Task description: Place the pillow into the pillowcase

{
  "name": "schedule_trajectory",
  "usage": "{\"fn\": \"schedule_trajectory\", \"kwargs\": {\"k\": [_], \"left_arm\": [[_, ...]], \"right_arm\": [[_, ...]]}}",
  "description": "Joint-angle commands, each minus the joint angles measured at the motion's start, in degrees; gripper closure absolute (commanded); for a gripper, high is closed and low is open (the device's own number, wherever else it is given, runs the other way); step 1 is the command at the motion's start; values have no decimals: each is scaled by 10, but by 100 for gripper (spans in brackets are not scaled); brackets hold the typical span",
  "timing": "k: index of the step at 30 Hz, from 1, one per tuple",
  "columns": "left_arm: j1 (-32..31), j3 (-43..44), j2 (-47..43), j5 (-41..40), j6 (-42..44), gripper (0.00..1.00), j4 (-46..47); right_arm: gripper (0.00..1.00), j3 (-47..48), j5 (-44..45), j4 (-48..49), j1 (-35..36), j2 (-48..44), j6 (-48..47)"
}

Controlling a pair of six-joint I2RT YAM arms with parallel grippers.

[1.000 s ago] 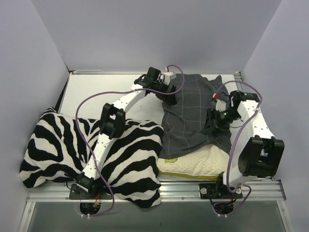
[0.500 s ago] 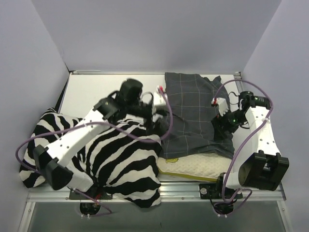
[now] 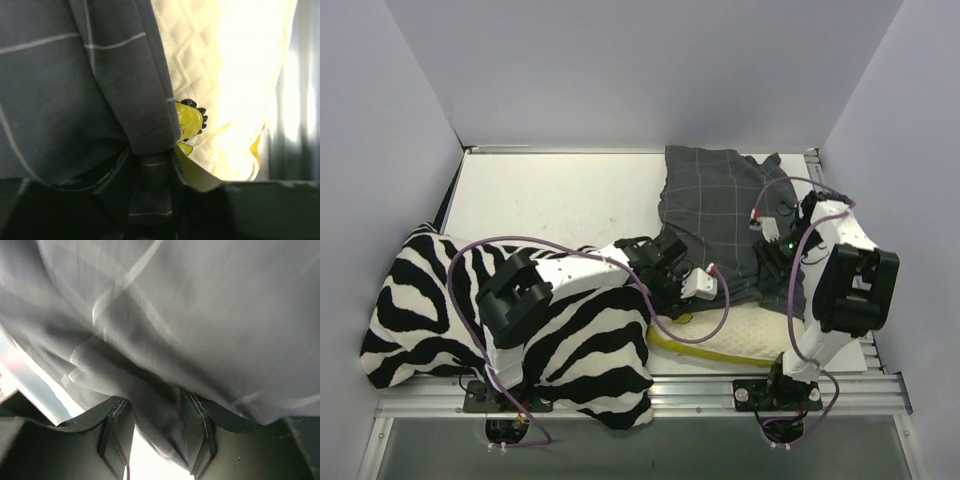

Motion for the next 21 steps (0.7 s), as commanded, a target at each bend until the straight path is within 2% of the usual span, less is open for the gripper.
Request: {"fn": "schedule_trajectory", "kwargs": {"k": [1, 4, 5, 6, 7, 9, 10, 11, 13, 16, 19, 21], "left_arm": [[45, 103, 47, -115, -55, 63, 135], [105, 170, 86, -148, -98, 67, 150], [118, 176, 80, -149, -95, 66, 156], [136, 176, 71, -146, -89, 62, 163], [146, 175, 61, -112, -86, 48, 168], [157, 158, 18, -71, -83, 37, 168], [156, 146, 3, -57, -63, 29, 164], [153, 122, -30, -28, -52, 25, 162], [126, 98, -56, -19, -18, 16, 154], [63, 72, -71, -13, 49, 12, 145], [26, 80, -45, 3, 87, 10, 154], [2, 99, -12, 12, 100, 10, 164]], "right_arm": [[61, 126, -63, 68, 0, 68, 141], [60, 218, -88, 71, 6, 122, 213], [56, 269, -93, 70, 6, 130, 224], [52, 286, -95, 67, 2, 130, 238], [47, 298, -95, 63, -1, 118, 239], [41, 315, -99, 45, -21, 98, 229], [40, 312, -98, 29, -29, 67, 209], [39, 306, -94, 23, -41, 51, 197], [39, 271, -58, 16, -72, -1, 139], [39, 194, 13, 46, -104, -56, 65], [42, 128, 44, 92, -116, -76, 35], [48, 102, 46, 120, -117, -85, 18]]}}
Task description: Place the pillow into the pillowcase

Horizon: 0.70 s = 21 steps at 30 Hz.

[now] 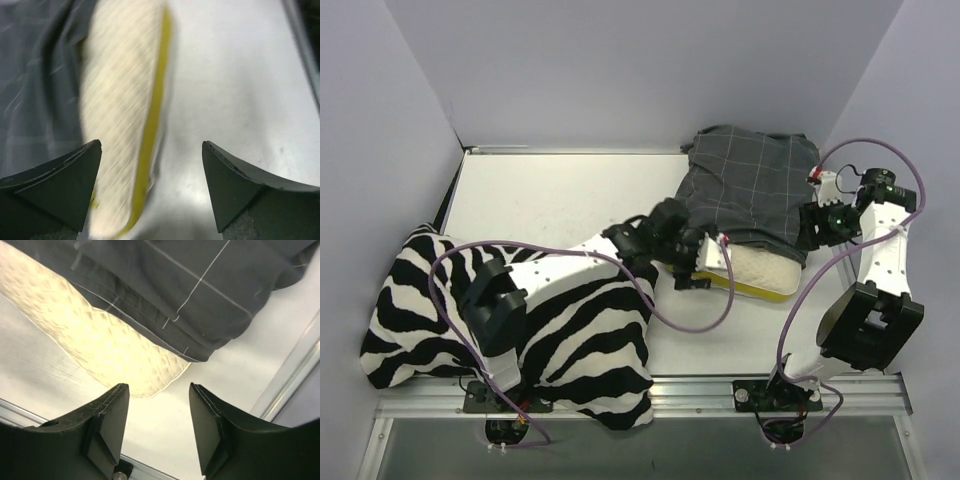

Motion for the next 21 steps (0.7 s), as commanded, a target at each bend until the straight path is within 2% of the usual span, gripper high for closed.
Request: {"fn": "schedule_trajectory", "kwargs": {"k": [1, 4, 8, 15, 18, 19, 20, 21], "left_arm": [[-24, 20, 47, 37, 60, 10, 43], [-29, 42, 89, 31, 56, 9, 91], [-27, 70, 137, 24, 60, 9, 111], [-27, 73, 163, 27, 67, 9, 135], [-35, 88, 181, 22, 67, 9, 145], [-37, 94, 185, 21, 69, 9, 153], [-43, 101, 198, 11, 70, 9, 156], [-48, 115, 205, 5, 73, 9, 161]], "right_arm": [[50, -70, 28, 54, 8, 4, -67], [50, -93, 2, 92, 8, 15, -84], [47, -104, -19, 119, 14, 49, -96], [43, -101, 30, 197, 19, 104, -97], [66, -100, 31, 195, 23, 111, -97], [76, -102, 30, 183, 27, 104, -99], [91, -104, 26, 168, 29, 98, -111], [96, -105, 5, 128, 34, 78, -115]]}}
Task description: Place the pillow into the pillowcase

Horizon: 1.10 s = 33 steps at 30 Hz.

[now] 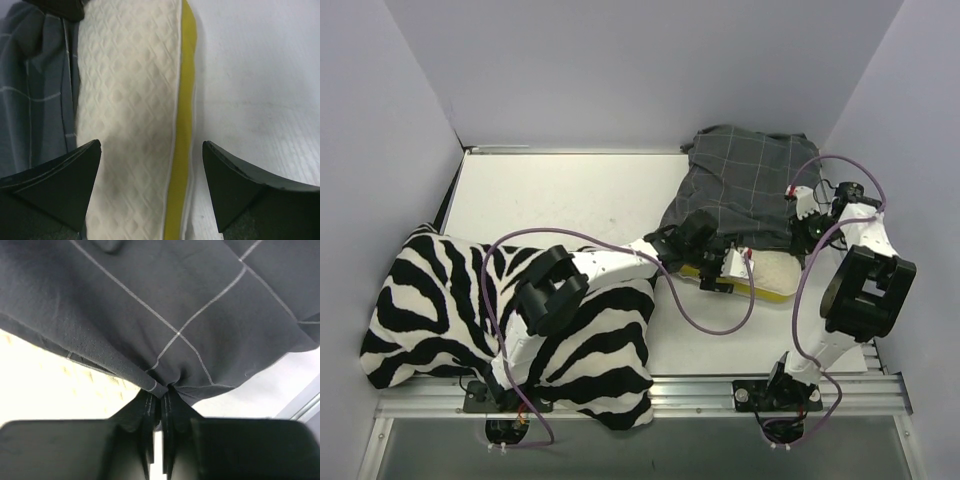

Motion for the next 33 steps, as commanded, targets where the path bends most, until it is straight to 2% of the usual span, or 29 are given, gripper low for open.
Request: {"fn": "schedule_trajectory", "kwargs": {"k": [1, 4, 9, 12, 15, 16, 17, 18, 19, 21, 25, 29, 33], "left_arm": [[-20, 50, 29, -10, 21, 9, 46], [-39, 55, 47, -27, 47, 9, 84], [-66, 62, 89, -68, 87, 9, 112], [-73, 82, 119, -122, 93, 14, 117], [-70, 85, 128, -186, 41, 43, 167], [-61, 84, 126, -196, 19, 67, 179], [-57, 81, 115, -214, -4, 79, 189], [-54, 81, 108, -232, -55, 96, 209], [-47, 84, 97, -246, -81, 100, 214], [-38, 95, 86, -278, -148, 100, 216], [-24, 98, 63, -320, -203, 100, 225], [-17, 130, 67, -370, -258, 100, 220], [-5, 223, 90, -424, -352, 100, 157]], "right_arm": [[100, 2, -28, -79, 17, -47, -26], [100, 10, -78, -163, 22, -93, -25], [100, 8, -98, -245, 28, -127, -6], [100, 16, -116, -294, 30, -128, 1], [100, 11, -120, -346, 37, -140, -1], [100, 4, -115, -355, 38, -147, -1], [100, -4, -109, -362, 39, -153, -4], [100, -17, -92, -373, 38, -166, -6], [100, -24, -82, -377, 37, -173, -6], [100, -30, -61, -388, 30, -189, -11], [100, 0, -58, -405, 15, -202, -11], [100, 58, -113, -503, 14, -197, -32], [100, 36, -120, -527, 19, -206, -12]]}}
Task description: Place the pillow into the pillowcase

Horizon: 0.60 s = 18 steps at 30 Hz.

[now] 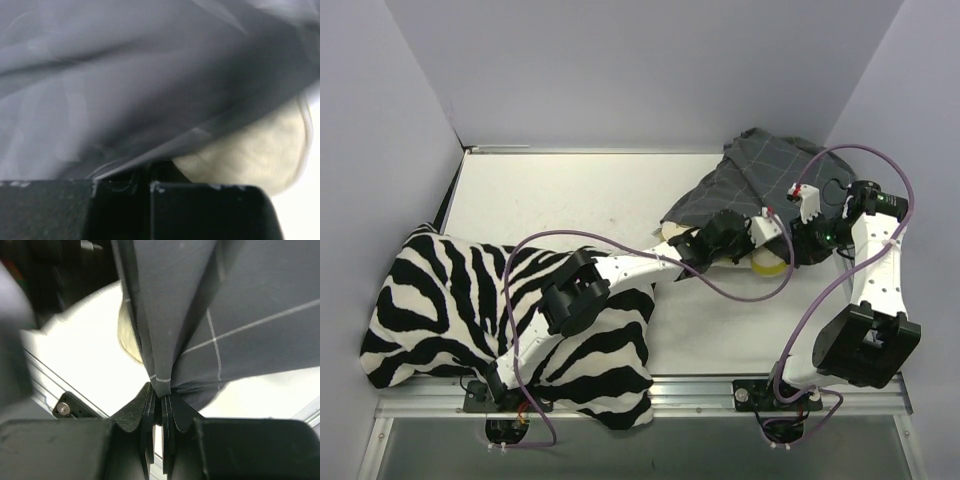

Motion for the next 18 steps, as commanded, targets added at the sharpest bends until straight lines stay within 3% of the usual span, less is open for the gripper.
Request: {"fn": "schedule_trajectory", "kwargs": {"k": [1, 6, 10, 12, 18], "left_arm": [[42, 127, -6, -139, -114, 100, 24], [44, 206, 24, -140, -219, 100, -12], [51, 209, 30, -110, -291, 100, -37], [61, 195, 24, -57, -363, 100, -50], [89, 170, -28, 68, -441, 100, -1]], "right_arm": [[100, -18, -40, -248, 16, -31, 23], [100, 11, -120, -247, 66, -15, 45], [100, 125, -229, -246, 24, 41, 129], [100, 202, -306, -244, -2, 76, 160], [100, 334, -439, -241, -8, 126, 248]]}}
